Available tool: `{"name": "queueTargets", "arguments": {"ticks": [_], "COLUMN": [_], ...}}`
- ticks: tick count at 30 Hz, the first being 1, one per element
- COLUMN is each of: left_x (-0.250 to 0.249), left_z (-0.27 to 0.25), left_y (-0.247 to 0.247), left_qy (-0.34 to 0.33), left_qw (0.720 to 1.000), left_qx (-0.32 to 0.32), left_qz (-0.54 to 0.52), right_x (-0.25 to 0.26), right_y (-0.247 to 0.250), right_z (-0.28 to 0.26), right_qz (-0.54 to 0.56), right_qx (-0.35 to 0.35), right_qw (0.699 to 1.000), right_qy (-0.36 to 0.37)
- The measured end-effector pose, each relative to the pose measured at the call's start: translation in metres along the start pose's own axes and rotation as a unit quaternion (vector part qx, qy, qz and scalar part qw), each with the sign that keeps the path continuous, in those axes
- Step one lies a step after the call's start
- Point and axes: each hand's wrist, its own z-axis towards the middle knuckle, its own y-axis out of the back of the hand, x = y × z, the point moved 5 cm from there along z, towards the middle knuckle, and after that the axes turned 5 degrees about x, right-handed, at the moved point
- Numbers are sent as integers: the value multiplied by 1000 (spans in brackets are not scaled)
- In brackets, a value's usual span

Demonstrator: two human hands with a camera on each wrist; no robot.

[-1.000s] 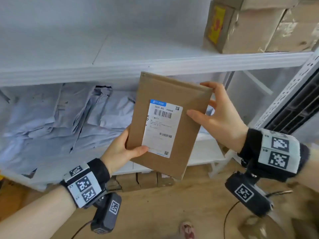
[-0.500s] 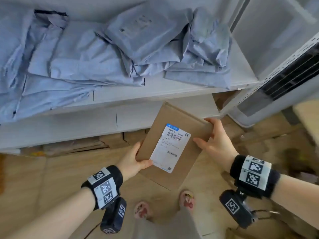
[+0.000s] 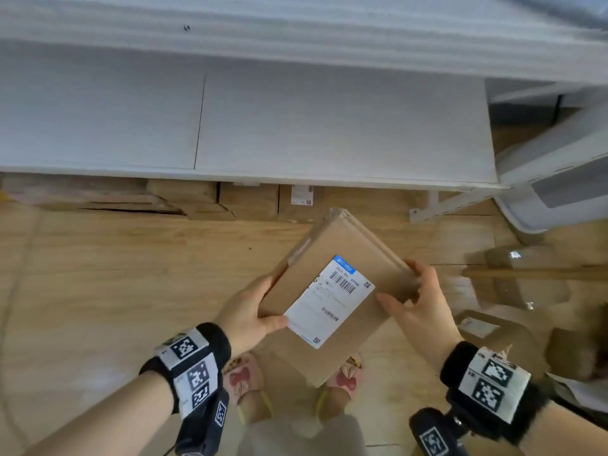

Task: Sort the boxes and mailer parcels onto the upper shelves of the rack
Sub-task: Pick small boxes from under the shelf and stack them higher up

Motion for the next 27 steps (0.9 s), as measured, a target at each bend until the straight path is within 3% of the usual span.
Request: {"name": "queueTargets", "arguments": {"ticks": [6,12,27], "left_x": [82,135,190], "left_z": [78,147,301], "left_y": [-22,-35,-12], "left_qy": [13,5,-112], "left_qw": [999,998,984], "left_qx": [-37,-59,-131], "left_qz": [-7,1,-47], "right_x": [-75,-115,-126], "right_y": [-56,-92,-134], "right_z": [85,156,324], "right_qz": [18,48,122], "right_qx": [-8,-23,-63], "right_qw": [1000,997,975], "right_qy": [22,50,177]}}
